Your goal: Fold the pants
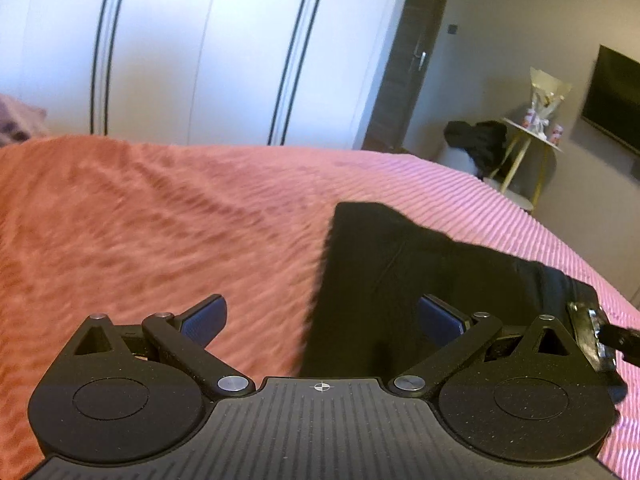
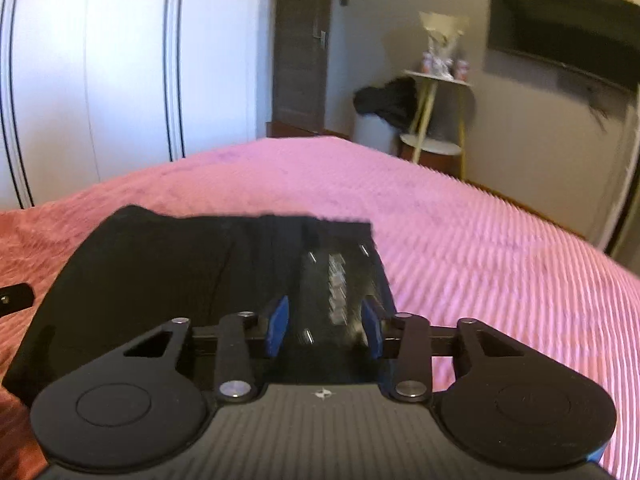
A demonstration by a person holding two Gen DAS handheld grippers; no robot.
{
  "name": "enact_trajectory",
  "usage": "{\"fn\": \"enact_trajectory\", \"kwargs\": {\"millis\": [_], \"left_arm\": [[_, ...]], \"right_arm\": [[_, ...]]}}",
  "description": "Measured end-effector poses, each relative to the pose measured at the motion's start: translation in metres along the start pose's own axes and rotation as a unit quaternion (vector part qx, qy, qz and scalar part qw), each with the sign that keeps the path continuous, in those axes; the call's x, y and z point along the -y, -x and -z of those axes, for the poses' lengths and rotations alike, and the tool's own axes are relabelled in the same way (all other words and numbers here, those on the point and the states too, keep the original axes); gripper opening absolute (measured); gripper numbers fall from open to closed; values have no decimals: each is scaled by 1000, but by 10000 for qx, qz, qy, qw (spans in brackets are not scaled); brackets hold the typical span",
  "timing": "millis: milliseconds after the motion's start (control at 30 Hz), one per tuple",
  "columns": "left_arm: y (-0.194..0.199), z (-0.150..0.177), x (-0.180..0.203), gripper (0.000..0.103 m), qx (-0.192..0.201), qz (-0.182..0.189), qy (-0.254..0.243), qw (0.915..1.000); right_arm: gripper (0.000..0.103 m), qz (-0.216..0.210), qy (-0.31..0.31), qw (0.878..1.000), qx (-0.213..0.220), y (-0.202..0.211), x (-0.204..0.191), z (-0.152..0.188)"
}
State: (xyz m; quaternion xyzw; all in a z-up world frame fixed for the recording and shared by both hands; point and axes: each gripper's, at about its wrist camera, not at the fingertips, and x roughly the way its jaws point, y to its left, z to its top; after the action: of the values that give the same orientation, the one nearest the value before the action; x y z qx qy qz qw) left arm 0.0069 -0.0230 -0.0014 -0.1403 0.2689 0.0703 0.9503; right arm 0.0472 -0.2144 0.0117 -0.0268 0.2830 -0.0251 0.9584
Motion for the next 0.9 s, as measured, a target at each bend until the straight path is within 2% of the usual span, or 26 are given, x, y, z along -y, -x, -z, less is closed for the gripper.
{"fn": "enact_trajectory", "kwargs": {"millis": [100, 200, 300, 367, 433, 467, 533, 600, 667, 767, 833, 900], "left_arm": [[-26, -17, 21, 103, -122, 51, -104, 9999], [-61, -33, 47, 103, -363, -22, -589, 9976], [-97, -42, 67, 103, -800, -91, -1106, 9906], [-119, -38, 73, 103, -1182, -24, -1315, 9842], [-133, -29, 78, 103, -1347, -89, -1498, 9795], [-137, -27, 79, 103, -1383, -93, -1487, 9791], [-144, -24, 78, 103, -1471, -88, -1303, 9805], [-149, -22, 75, 103, -1474, -54, -1219, 9815], [-146, -22, 72, 103, -1448, -8, -1182, 9824], [-133, -28, 62, 103, -1511, 78, -949, 9839], [-113, -25, 55, 103, -1554, 136, -791, 9846], [-94, -15, 55, 103, -1495, 115, -970, 9839]], "right_arm": [[34, 113, 207, 9996, -148, -29, -14, -23], [34, 106, 493, 9981, -353, -62, -31, -46], [34, 201, 828, 9947, -578, -93, -43, -59], [36, 188, 1148, 9900, -797, -116, -45, -57], [36, 152, 1661, 9815, -941, -132, -48, -48], [36, 108, 1738, 9809, -873, -135, -47, -42], [36, -50, 1495, 9853, -825, -142, -38, -37], [36, -108, 1344, 9876, -805, -144, -35, -36], [37, 2, 1497, 9857, -772, -140, -42, -37], [39, 41, 1432, 9855, -913, -117, -47, -42], [41, -245, 1272, 9876, -891, -90, -43, -35], [41, -536, 1027, 9890, -924, -61, -34, -21]]}}
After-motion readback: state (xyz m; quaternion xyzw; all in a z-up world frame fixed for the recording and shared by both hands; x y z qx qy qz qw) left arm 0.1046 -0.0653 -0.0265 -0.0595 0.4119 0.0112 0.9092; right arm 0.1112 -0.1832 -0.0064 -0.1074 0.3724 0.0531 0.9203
